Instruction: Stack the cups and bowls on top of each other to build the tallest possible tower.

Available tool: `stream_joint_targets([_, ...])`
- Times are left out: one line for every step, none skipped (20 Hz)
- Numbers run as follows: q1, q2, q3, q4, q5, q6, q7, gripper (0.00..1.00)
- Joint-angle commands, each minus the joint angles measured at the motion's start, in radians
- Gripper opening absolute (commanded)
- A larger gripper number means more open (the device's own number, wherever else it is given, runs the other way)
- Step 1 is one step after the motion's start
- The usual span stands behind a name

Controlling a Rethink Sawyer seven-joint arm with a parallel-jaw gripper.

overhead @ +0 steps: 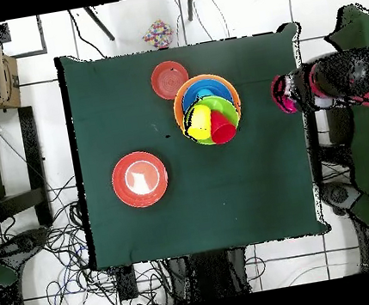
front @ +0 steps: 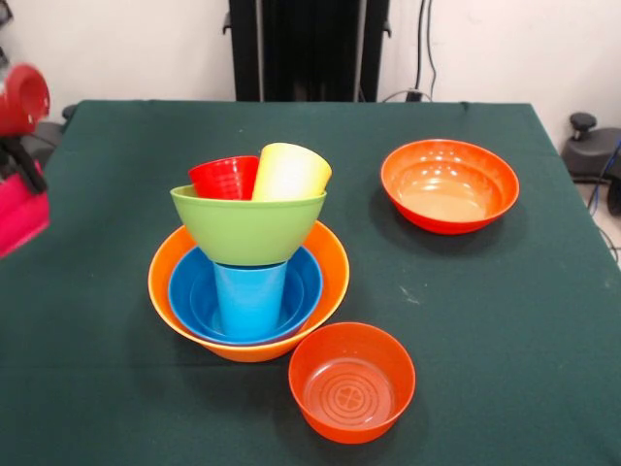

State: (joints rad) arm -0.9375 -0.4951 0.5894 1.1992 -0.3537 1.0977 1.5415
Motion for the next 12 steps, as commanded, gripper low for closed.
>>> stream_joint_targets([0.012,-0.095,0.077,0.099,0.037,0.157,-0.235,0.00])
stream_joint_targets([0.010,-0.104,0.081,0.101,0.047,0.169,-0.229,0.00])
stream_joint_targets([0.009,-0.111,0.084,0.105,0.054,0.176,-0.226,0.00])
stream_joint_targets([0.007,-0.119,0.087,0.110,0.062,0.183,-0.223,0.00])
stream_joint_targets([0.005,-0.127,0.089,0.116,0.068,0.188,-0.221,0.00])
stream_joint_targets([0.005,-0.136,0.094,0.116,0.078,0.198,-0.213,0.00])
stream_joint_targets([0.006,-0.140,0.097,0.116,0.085,0.206,-0.209,0.00])
stream_joint_targets([0.007,-0.151,0.102,0.118,0.096,0.219,-0.200,0.00])
stream_joint_targets([0.009,-0.155,0.105,0.119,0.102,0.224,-0.194,0.00])
stream_joint_targets([0.010,-0.166,0.109,0.124,0.113,0.236,-0.187,0.00])
stream_joint_targets([0.014,-0.169,0.109,0.124,0.117,0.241,-0.183,0.00])
stream_joint_targets([0.016,-0.177,0.112,0.129,0.125,0.246,-0.177,0.00])
